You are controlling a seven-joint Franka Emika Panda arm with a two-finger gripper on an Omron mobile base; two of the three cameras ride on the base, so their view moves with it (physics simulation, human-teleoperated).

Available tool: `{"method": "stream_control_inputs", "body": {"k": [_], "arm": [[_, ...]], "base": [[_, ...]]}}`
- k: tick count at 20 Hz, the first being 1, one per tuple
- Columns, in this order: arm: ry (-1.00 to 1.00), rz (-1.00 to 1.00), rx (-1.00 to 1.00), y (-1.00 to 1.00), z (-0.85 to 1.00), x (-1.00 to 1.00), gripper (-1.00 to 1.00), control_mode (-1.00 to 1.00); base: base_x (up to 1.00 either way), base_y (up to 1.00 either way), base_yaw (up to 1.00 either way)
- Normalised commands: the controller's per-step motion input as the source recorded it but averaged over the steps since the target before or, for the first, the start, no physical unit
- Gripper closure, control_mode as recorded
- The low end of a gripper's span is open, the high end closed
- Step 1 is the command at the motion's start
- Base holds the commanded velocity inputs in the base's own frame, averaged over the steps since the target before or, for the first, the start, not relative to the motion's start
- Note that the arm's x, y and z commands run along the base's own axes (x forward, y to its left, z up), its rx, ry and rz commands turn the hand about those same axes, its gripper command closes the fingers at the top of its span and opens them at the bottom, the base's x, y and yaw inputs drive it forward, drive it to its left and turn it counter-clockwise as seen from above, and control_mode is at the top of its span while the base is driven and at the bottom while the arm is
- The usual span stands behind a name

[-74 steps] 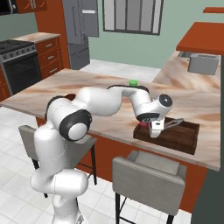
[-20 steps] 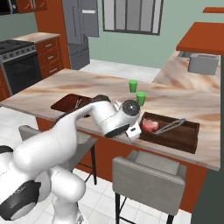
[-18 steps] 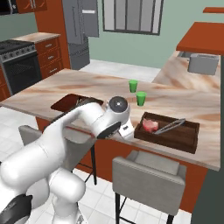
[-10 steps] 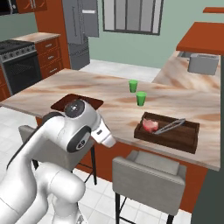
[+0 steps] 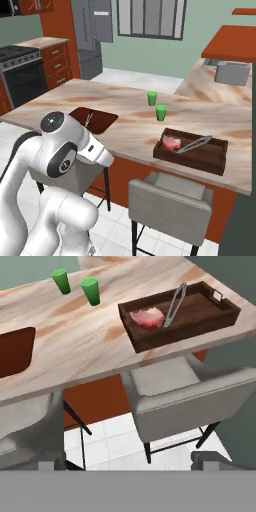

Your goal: Gather the squash and potato from the fridge and place them on a tray on the dining counter. Then gather the chicken drumstick and steak from the fridge and place them on the other tray.

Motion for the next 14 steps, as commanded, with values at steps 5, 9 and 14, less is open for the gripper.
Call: {"method": "stream_control_inputs", "body": {"k": [5,9,14], "arm": [[0.08,0.23,-0.11,0.52,0.05,-0.37,-1.00,-1.00],[0.04,0.20,-0.09,0.49,0.00,-0.48,-1.00,-1.00],[0.00,0.13,-0.02,0.20,0.00,-0.35,-1.00,-1.00]], "base": [[0.00,0.00,0.00],[0.00,0.00,0.00],[0.00,0.00,0.00]]}}
